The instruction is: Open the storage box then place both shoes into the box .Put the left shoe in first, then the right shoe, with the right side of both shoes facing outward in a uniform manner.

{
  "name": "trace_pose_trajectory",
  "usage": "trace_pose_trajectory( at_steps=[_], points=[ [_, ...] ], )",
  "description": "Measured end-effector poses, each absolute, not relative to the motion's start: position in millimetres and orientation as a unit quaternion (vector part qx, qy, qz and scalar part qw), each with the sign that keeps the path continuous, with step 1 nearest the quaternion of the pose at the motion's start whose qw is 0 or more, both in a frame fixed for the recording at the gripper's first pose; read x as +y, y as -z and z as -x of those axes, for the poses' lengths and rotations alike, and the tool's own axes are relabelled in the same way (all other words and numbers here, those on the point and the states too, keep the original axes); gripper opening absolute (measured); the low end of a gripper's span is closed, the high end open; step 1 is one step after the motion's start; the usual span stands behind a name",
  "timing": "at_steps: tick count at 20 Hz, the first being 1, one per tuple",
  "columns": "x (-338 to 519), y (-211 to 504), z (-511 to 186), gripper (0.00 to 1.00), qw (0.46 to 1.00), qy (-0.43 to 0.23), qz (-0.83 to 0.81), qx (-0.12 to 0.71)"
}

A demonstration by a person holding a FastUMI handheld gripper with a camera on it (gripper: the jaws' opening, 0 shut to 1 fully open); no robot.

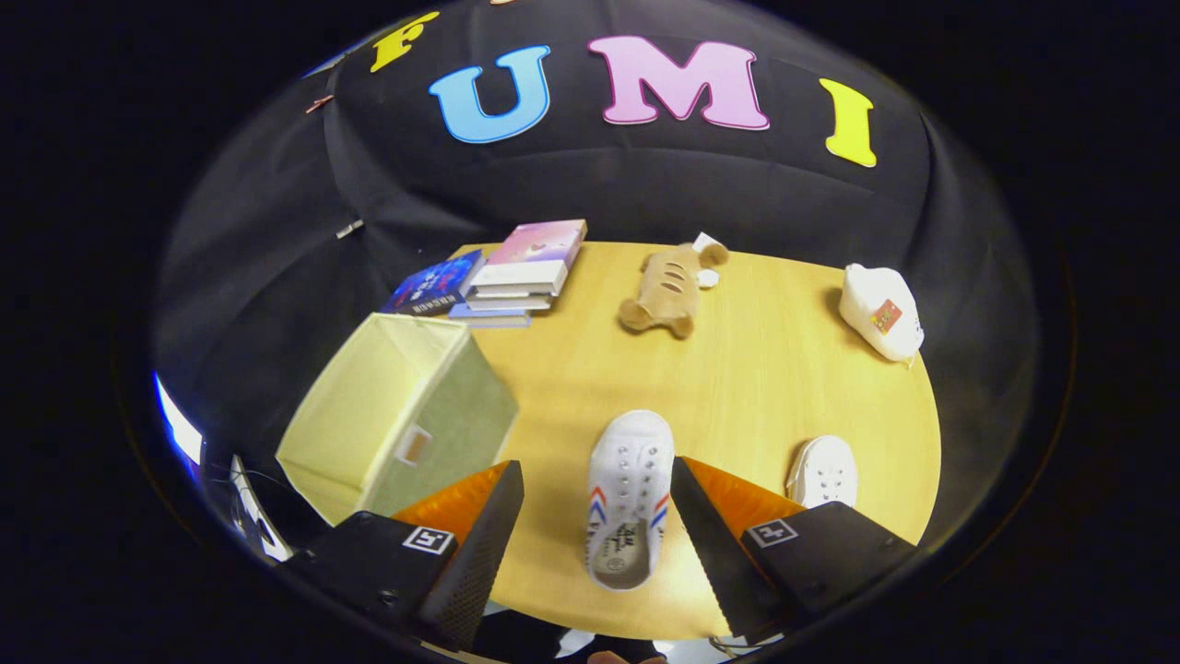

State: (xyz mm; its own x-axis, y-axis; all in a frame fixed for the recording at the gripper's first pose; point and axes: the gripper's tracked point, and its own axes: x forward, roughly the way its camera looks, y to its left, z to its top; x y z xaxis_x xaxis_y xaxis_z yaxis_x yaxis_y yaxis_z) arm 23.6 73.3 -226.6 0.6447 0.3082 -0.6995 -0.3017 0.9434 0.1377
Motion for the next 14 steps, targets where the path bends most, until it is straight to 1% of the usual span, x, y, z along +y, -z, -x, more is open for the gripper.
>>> trace_pose_trajectory(
  at_steps=[3, 7, 10, 14],
  points=[
    [45.2, 271.7, -21.3, 0.99, 0.896, -0.162, 0.021, 0.414],
    [32.6, 319.8, -18.2, 0.99, 0.874, -0.174, 0.033, 0.452],
    [34.5, 341.6, -16.7, 0.99, 0.864, -0.193, 0.05, 0.463],
    [38.0, 363.3, -16.1, 0.98, 0.856, -0.194, 0.053, 0.477]
  ],
)
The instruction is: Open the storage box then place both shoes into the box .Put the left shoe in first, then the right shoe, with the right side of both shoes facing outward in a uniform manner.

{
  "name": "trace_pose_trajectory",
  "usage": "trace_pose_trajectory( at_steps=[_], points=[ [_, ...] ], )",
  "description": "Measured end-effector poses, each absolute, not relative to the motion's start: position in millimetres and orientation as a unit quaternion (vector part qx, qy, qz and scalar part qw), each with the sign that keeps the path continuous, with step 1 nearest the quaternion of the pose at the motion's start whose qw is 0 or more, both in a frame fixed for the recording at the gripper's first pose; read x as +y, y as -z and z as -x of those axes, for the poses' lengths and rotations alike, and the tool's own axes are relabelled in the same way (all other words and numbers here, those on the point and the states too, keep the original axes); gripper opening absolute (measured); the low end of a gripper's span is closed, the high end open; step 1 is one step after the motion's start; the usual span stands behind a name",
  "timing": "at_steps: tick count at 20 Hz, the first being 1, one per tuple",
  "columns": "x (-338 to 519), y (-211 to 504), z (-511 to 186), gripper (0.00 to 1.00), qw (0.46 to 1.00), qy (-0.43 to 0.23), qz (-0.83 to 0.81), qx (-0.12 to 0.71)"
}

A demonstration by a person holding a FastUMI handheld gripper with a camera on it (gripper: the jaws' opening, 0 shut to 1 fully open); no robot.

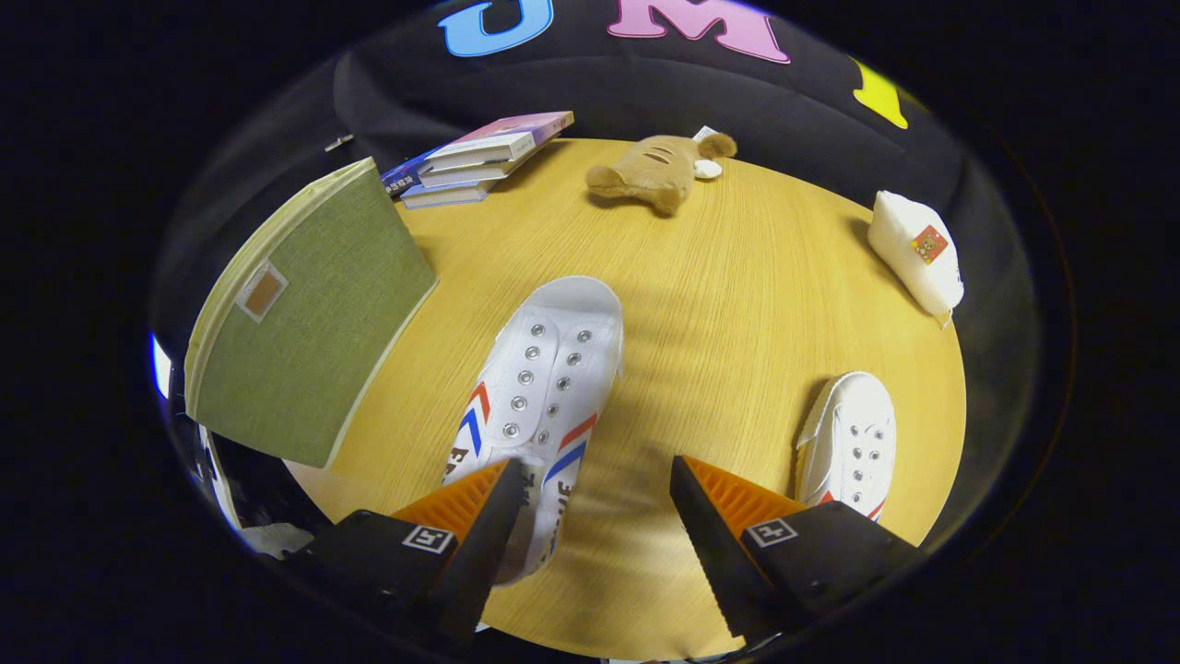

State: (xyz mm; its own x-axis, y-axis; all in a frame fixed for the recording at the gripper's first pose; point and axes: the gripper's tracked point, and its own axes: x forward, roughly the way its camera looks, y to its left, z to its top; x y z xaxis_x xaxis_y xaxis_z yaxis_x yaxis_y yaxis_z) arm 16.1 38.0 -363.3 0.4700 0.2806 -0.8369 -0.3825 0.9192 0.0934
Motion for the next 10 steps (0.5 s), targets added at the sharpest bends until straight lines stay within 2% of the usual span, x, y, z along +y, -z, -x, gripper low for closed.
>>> trace_pose_trajectory(
  at_steps=[2, 4, 6, 8, 10],
  points=[
    [43.9, 371.2, -13.5, 0.91, 0.847, -0.191, 0.042, 0.494],
    [49.1, 369.9, -13.5, 0.74, 0.848, -0.178, 0.017, 0.499],
    [53.3, 370.1, -11.2, 0.51, 0.844, -0.167, 0.002, 0.509],
    [59.4, 371.0, -9.0, 0.46, 0.839, -0.162, -0.016, 0.52],
    [58.7, 370.3, -11.6, 0.24, 0.838, -0.141, -0.027, 0.527]
  ],
)
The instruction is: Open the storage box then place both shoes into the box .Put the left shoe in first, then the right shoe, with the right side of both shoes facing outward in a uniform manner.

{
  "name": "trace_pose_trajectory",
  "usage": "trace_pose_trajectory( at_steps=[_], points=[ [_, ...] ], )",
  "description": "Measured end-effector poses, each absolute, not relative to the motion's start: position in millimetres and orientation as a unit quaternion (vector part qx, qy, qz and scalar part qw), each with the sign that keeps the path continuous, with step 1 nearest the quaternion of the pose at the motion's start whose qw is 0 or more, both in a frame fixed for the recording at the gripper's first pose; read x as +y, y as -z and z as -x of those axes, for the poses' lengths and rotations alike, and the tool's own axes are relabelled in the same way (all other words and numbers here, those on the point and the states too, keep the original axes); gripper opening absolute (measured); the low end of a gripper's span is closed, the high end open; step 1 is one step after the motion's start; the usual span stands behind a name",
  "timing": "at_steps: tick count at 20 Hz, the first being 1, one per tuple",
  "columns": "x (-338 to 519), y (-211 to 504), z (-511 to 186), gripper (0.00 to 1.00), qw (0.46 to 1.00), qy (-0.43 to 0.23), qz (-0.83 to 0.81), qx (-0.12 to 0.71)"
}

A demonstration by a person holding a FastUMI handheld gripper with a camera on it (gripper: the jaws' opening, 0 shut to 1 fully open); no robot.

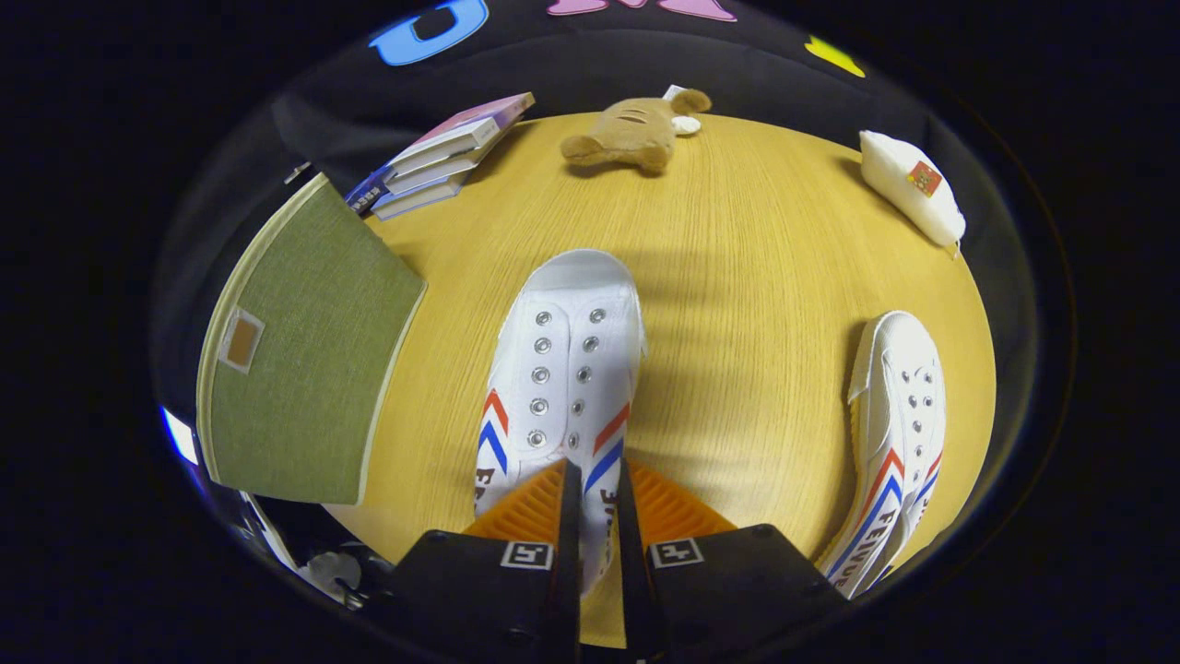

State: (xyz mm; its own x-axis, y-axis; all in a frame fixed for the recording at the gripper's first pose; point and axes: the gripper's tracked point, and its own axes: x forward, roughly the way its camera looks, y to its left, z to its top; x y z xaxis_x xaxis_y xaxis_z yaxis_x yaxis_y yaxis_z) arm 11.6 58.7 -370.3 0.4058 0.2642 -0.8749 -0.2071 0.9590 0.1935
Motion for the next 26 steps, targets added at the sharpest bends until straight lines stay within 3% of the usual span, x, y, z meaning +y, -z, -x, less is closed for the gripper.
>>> trace_pose_trajectory(
  at_steps=[2, 3, 6, 14, 26],
  points=[
    [57.3, 371.9, -10.6, 0.2, 0.838, -0.121, -0.037, 0.531],
    [56.2, 370.7, -10.5, 0.11, 0.839, -0.111, -0.043, 0.531],
    [56.4, 369.2, -11.0, 0.05, 0.842, -0.089, -0.059, 0.53],
    [68.2, 316.1, -2.1, 0.05, 0.847, -0.05, -0.134, 0.512],
    [137.0, 134.3, 15.0, 0.05, 0.885, -0.065, -0.22, 0.405]
  ],
)
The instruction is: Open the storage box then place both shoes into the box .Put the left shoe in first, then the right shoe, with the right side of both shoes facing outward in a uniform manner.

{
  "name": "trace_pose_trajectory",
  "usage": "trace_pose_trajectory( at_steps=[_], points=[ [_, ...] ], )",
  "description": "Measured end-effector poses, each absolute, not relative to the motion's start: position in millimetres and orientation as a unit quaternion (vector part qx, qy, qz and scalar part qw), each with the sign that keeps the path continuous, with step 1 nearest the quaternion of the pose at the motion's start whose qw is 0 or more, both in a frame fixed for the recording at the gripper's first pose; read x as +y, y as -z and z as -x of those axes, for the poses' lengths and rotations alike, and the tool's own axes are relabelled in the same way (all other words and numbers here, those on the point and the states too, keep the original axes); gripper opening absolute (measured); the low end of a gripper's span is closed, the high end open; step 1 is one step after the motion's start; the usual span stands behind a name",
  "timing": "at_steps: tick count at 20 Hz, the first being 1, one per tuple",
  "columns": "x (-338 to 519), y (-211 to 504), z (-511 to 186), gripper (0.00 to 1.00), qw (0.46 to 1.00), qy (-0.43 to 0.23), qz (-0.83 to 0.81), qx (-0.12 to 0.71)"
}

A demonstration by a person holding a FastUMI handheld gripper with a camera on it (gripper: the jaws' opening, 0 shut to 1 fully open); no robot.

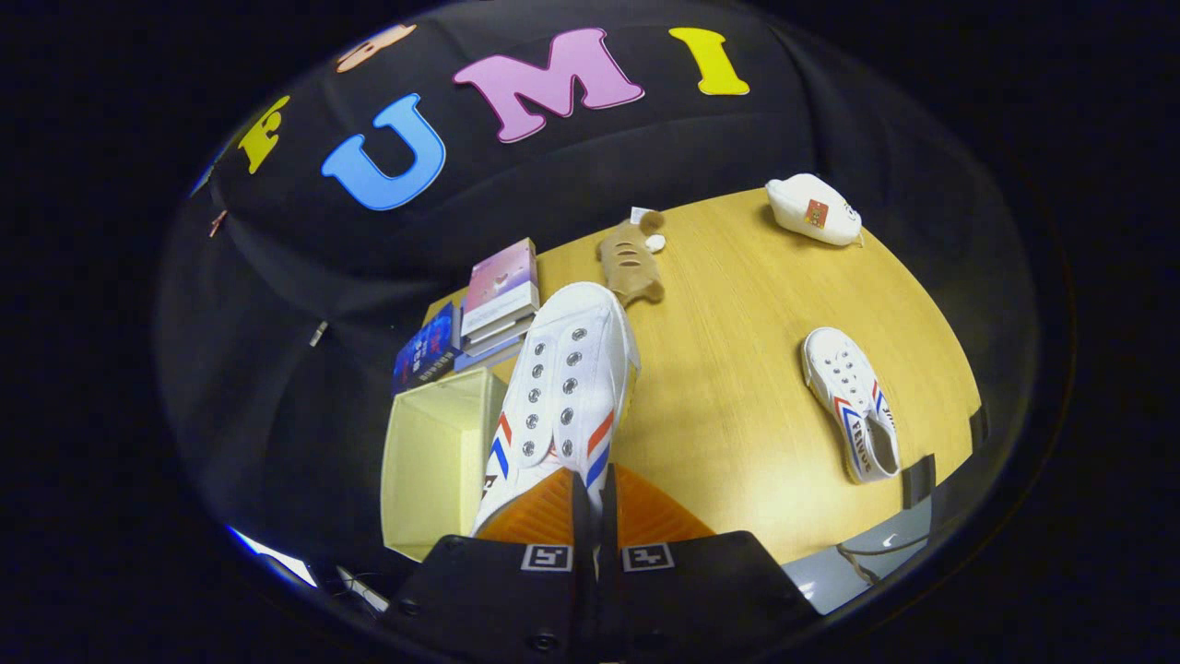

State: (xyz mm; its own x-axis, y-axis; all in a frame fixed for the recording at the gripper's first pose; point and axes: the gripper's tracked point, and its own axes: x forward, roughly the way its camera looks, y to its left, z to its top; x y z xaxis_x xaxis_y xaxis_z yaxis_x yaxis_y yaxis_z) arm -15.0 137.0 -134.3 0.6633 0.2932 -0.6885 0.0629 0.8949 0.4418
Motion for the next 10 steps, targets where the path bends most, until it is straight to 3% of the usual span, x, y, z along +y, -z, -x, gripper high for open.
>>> trace_pose_trajectory(
  at_steps=[10],
  points=[
    [294.4, 123.1, 24.2, 0.05, 0.866, -0.135, -0.257, 0.406]
  ],
)
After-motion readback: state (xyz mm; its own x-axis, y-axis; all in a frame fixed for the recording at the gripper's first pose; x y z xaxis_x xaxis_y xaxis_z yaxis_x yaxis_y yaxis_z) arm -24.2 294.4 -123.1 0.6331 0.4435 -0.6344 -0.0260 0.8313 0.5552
